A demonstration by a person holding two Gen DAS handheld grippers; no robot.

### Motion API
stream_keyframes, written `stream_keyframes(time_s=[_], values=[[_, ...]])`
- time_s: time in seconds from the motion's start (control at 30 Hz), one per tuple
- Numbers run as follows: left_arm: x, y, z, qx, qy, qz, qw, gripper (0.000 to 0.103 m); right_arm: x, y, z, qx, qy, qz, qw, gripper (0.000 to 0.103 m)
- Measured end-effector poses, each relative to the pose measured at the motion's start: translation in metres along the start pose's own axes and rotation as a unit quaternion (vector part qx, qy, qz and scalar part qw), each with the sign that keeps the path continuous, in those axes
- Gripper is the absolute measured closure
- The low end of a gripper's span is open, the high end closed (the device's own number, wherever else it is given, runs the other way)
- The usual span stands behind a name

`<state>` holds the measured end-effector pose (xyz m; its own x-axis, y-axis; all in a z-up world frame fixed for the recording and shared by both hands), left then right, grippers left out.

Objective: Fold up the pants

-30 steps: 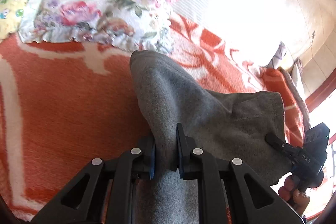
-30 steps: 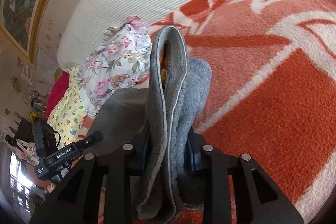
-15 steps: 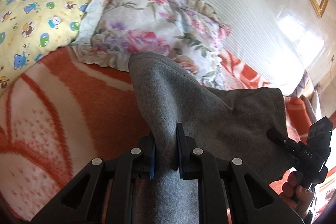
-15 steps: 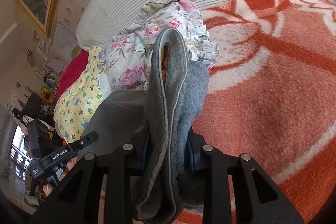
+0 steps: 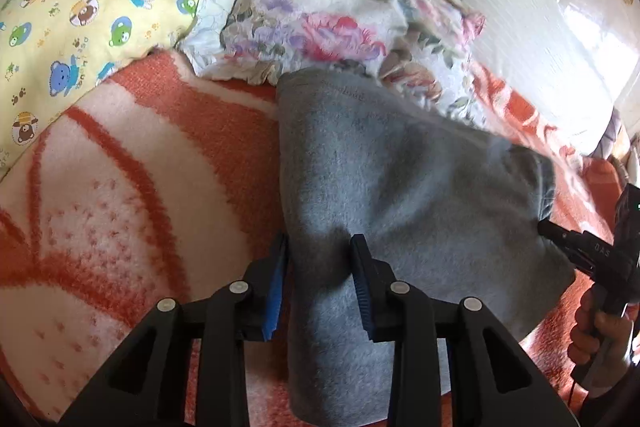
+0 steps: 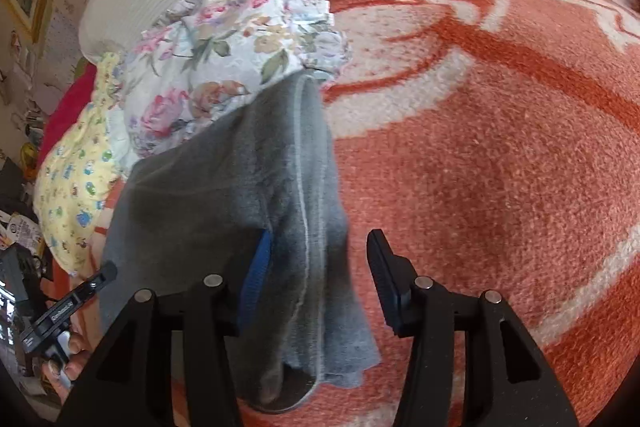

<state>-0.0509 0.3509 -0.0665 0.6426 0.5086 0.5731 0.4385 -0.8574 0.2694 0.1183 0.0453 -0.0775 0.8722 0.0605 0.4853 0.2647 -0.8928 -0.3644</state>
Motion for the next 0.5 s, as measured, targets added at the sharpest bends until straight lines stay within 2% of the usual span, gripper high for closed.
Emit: stream_keyframes(time_s=[0.07, 0.2, 0.37, 0.47, 0.5], values=[[-0.003, -0.001, 0.012, 0.006, -0.014, -0.002, 0.9999, 0.069, 0.001, 0.002, 0.011, -0.013, -0.003, -0.007, 1.000, 0.045], [-0.007, 0.000, 0.020, 0.021, -0.014, 0.004, 0.9997, 0.068, 0.000, 0.001, 0.022, -0.045, 0.000, -0.030, 0.999, 0.034], [-0.006, 0.000, -0.006, 0.029, -0.007, 0.004, 0.9996, 0.068, 0.004, -0.005, -0.011, -0.002, 0.019, -0.021, 1.000, 0.033], [-0.009, 0.005, -0.029, 0.024, 0.011, 0.018, 0.9995, 0.067, 0.002, -0.029, -0.047, 0.040, 0.051, -0.072, 0.995, 0.032], [-0.011, 0.008, -0.035, 0.019, 0.014, 0.023, 0.9995, 0.061, 0.000, -0.040, -0.057, 0.049, 0.059, -0.099, 0.992, 0.031]])
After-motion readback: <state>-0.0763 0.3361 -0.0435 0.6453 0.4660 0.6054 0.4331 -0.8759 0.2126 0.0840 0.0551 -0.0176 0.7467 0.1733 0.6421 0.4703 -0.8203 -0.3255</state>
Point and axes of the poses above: each gripper's, at about its wrist camera, not at the fingertips, and z roughly the way its jaws point, y to its right, x to its top, the point moved 3 cm from there along z, roughly the way its jaws point, and after that the axes turned 2 degrees about -z, right-handed, at the moved point
